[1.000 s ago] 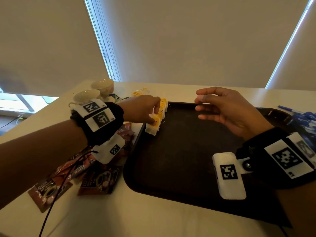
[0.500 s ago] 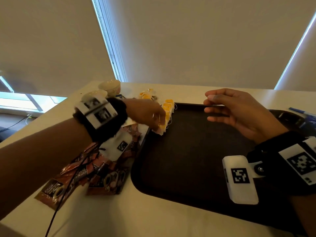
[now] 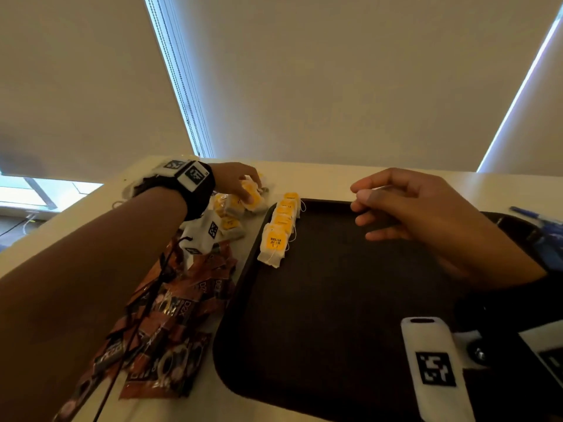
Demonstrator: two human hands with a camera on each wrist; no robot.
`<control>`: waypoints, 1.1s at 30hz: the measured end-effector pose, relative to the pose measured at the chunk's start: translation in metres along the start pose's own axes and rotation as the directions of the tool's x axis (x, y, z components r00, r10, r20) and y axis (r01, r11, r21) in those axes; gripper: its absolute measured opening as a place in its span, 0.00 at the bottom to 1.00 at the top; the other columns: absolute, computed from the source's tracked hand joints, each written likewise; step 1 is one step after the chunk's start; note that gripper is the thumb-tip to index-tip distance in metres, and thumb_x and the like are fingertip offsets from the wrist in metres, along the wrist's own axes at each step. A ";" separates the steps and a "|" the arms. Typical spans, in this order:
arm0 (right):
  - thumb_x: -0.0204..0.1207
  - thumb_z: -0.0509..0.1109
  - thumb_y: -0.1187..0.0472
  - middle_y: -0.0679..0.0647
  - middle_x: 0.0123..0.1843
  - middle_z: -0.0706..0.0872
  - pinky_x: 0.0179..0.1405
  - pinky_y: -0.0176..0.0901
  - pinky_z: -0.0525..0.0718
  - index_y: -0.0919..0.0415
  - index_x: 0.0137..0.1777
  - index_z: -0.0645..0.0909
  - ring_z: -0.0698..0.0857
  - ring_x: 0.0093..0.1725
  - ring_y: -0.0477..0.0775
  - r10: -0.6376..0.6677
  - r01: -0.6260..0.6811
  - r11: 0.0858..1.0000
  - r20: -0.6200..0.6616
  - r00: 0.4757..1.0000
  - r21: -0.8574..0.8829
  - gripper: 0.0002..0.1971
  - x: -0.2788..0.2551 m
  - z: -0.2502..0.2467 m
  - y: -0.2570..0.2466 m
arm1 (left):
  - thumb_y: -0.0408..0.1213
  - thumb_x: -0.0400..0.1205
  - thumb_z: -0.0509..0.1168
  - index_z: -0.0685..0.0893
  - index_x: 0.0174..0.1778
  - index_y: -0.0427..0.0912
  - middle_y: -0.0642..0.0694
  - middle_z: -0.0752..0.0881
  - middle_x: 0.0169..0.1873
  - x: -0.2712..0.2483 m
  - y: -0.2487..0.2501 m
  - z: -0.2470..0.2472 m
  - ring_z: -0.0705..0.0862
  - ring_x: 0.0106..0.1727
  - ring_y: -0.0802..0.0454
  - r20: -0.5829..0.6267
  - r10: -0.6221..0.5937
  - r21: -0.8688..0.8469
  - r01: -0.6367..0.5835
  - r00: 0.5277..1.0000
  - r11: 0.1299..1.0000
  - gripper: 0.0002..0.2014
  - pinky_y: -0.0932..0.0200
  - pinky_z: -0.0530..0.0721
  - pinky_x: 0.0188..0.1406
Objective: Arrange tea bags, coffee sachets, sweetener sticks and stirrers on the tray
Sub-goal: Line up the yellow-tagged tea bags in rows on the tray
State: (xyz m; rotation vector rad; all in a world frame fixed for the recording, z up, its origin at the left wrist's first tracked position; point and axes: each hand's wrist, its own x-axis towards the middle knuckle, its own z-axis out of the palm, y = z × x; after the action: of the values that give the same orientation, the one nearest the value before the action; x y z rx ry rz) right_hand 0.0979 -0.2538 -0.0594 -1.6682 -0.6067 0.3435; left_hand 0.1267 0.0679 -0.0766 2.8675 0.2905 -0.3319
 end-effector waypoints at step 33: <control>0.61 0.75 0.49 0.50 0.63 0.84 0.49 0.44 0.88 0.46 0.70 0.68 0.87 0.57 0.47 0.100 -0.105 0.994 0.326 0.940 -0.001 0.35 -0.007 0.005 0.001 | 0.32 0.75 0.73 0.87 0.49 0.36 0.44 0.90 0.45 -0.097 0.140 -0.009 0.88 0.46 0.52 -0.101 0.606 -0.338 -0.601 0.789 0.725 0.08 0.58 0.85 0.54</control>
State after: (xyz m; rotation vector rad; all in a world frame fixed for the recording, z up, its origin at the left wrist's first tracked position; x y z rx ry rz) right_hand 0.0902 -0.2539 -0.0625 -1.6431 -0.7599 0.7084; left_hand 0.0669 -0.0793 -0.0142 2.4155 -0.5434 -0.1489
